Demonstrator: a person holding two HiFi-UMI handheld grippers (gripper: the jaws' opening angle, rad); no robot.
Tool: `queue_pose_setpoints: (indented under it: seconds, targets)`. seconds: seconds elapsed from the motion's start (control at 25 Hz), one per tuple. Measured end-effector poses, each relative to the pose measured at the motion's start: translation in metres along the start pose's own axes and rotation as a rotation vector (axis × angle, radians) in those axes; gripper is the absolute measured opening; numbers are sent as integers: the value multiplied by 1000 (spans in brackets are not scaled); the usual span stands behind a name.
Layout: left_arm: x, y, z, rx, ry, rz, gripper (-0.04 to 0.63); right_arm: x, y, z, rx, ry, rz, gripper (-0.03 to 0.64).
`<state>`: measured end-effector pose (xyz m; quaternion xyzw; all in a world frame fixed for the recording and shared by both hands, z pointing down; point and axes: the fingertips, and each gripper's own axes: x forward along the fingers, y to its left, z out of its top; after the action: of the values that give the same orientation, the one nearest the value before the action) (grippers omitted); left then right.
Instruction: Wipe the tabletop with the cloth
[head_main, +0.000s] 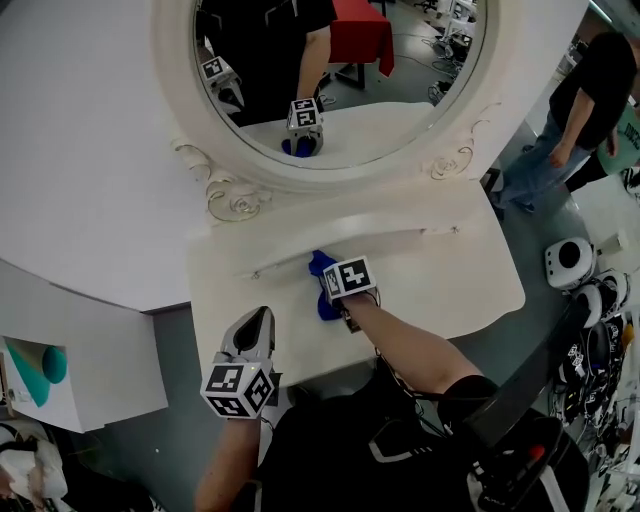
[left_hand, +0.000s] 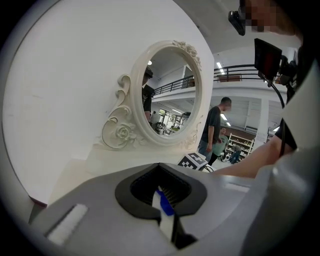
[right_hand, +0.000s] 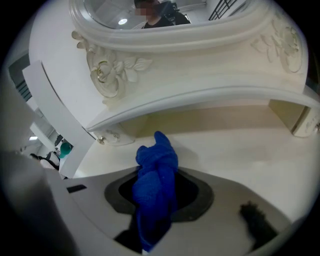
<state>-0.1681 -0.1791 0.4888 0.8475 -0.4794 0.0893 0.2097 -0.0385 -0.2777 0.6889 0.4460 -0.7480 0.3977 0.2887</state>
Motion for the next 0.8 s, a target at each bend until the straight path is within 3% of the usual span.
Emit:
queue_pose_setpoints:
  seconds: [0.8]
  targets:
    - [90, -117, 17, 90, 37, -153, 8, -83, -176, -15, 194, -75, -103, 132]
